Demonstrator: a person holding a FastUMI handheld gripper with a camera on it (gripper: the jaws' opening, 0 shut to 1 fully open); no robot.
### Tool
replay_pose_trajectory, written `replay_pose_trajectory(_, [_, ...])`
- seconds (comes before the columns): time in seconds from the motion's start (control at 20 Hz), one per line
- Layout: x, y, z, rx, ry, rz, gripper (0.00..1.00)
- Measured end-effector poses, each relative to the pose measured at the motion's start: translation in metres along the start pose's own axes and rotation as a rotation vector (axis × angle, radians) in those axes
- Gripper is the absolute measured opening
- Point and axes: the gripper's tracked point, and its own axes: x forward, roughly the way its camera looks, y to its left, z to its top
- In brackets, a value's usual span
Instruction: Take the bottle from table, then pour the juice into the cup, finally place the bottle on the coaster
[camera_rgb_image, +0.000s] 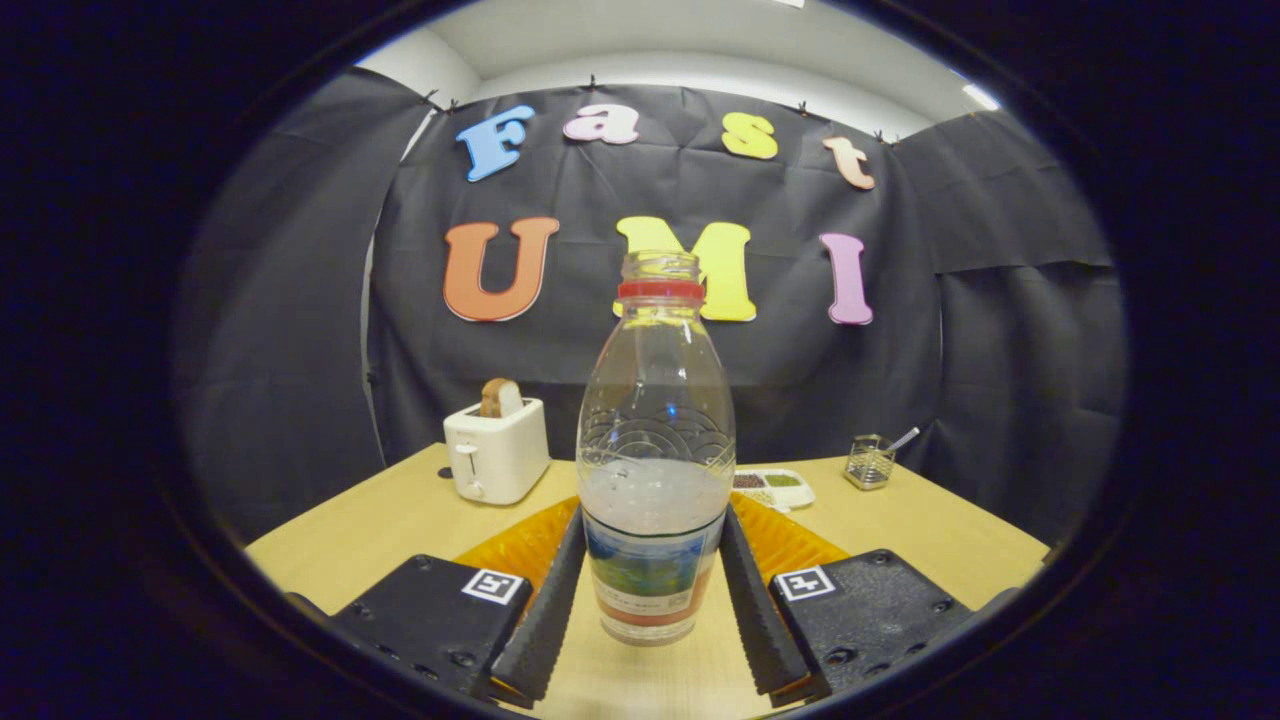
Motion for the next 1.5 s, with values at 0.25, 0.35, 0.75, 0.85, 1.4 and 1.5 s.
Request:
replay_pose_trajectory(0.25, [0.039,-0.005,-0.033,0.056,0.018,-0.005,0.77])
replay_pose_trajectory(0.35, [0.052,-0.007,-0.048,0.067,0.033,-0.013,0.77])
replay_pose_trajectory(0.75, [0.083,0.001,-0.098,0.0,0.116,0.015,0.78])
replay_pose_trajectory(0.85, [0.083,0.005,-0.102,-0.005,0.128,0.027,0.78])
replay_pose_trajectory(1.4, [0.073,0.003,-0.09,0.041,0.082,0.028,0.95])
replay_pose_trajectory(1.5, [0.068,0.004,-0.086,0.04,0.077,0.033,1.0])
